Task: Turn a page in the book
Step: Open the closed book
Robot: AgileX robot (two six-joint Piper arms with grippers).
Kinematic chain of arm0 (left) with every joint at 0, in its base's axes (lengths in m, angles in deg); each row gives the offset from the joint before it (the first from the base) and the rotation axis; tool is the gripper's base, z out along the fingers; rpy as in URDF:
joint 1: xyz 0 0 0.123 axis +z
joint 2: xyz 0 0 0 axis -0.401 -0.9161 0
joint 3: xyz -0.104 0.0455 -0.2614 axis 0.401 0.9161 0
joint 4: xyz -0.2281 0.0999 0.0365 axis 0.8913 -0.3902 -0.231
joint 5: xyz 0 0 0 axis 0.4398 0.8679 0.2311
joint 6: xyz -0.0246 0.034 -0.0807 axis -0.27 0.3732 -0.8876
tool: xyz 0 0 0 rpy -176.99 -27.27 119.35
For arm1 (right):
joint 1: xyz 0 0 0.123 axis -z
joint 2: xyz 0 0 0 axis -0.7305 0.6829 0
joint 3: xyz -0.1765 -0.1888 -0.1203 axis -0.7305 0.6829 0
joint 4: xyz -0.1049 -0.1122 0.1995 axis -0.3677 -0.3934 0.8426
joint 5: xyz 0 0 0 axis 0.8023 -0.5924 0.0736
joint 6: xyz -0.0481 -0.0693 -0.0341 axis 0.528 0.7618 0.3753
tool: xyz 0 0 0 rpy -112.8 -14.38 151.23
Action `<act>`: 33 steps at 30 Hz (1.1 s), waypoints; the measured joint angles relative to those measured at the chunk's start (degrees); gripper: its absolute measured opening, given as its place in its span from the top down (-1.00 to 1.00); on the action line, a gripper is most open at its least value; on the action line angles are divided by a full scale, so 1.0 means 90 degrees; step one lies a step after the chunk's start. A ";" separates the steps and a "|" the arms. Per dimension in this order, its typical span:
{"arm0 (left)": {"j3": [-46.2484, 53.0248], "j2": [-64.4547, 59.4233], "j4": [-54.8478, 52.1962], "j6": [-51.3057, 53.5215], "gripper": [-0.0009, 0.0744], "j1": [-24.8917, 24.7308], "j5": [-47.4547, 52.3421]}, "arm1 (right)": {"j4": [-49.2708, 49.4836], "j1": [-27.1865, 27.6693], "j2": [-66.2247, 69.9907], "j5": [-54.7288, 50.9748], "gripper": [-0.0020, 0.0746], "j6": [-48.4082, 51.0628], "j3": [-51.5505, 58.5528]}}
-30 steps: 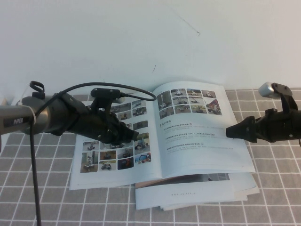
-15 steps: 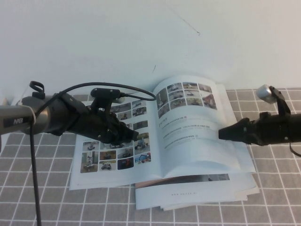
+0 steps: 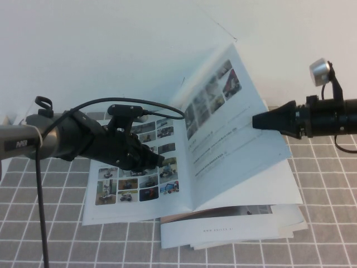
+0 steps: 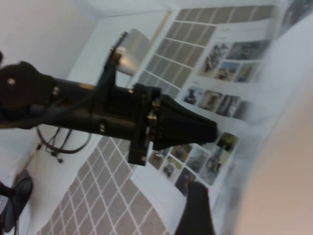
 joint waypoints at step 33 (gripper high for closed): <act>-0.0205 0.2980 -0.2658 0.1325 0.99 -0.1361 0.1697 | -0.0611 -0.1129 -0.0185 -0.0260 -0.41 -0.0931 -0.1657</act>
